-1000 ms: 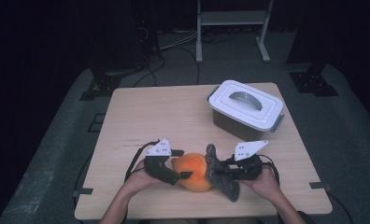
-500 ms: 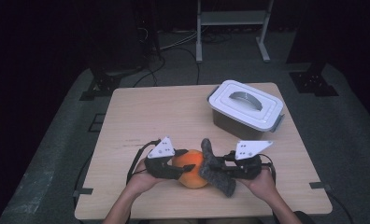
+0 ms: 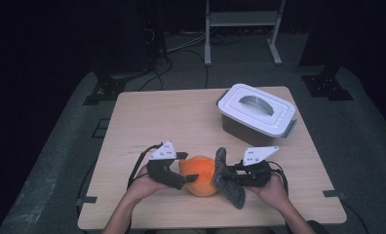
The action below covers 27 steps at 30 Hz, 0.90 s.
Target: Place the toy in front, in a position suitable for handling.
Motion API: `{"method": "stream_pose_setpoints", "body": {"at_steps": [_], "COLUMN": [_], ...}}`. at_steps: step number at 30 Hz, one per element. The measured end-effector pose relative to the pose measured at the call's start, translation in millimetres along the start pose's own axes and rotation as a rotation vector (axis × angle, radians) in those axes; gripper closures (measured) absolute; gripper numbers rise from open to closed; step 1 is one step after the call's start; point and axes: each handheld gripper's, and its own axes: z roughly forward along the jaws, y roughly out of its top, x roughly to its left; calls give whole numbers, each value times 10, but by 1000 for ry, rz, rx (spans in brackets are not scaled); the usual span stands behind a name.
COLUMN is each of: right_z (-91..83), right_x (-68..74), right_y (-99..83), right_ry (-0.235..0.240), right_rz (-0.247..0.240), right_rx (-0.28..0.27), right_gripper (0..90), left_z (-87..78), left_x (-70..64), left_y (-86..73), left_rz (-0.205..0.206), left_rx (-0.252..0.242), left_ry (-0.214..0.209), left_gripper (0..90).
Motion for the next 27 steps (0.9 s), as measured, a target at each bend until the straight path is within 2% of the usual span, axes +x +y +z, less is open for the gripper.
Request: {"method": "stream_pose_setpoints", "body": {"at_steps": [1, 3, 5, 6, 8, 9, 10, 13, 15, 18, 20, 22, 23, 25, 27], "right_z": [-1, -12, -61, -101, -192, -227, -248, -194, -155, -162, -159, -150, -144, -152, -163], "right_x": [-7, -19, -15, -6, 15, 32, 55, 62, 22, -16, -26, -31, -38, -53, -58], "right_y": [-3, 5, 40, 64, 120, 152, 182, 151, 98, 72, 54, 46, 42, 39, 43], "right_ry": [-1, 0, -12, -14, 1, 2, -3, -16, 3, 0, 3, 6, 4, 1, 0], "right_rz": [7, 16, 4, -7, -7, -14, -29, -37, -13, -4, 5, 3, 1, 11, 13], "right_rx": [7, 11, -4, -34, -130, -164, -176, -122, -97, -73, -72, -63, -61, -56, -57], "right_gripper": [719, 719, 722, 723, 726, 725, 726, 726, 726, 726, 725, 725, 725, 725, 725], "left_z": [5, -2, -21, -31, -21, -21, 1, 33, 38, 55, 77, 99, 92, 62, 45], "left_x": [-4, -31, -58, -69, -113, -113, -172, -218, -190, -130, -81, -46, -46, -69, -84], "left_y": [-11, 1, 30, 47, 79, 79, 117, 135, 113, 78, 29, -11, -21, 0, 23], "left_rz": [2, 22, 34, 31, 39, 39, 56, 88, 73, 62, 27, 3, 7, 28, 41], "left_rx": [-5, -4, -13, -17, -18, -18, -14, 7, 0, 31, 27, 22, 9, 9, 12], "left_ry": [-12, 11, 37, 37, 33, 33, 22, 12, -6, 9, -18, -50, -58, -40, -30], "left_gripper": [232, 316, 372, 391, 413, 414, 412, 382, 318, 169, 135, 155, 219, 335, 389]}}
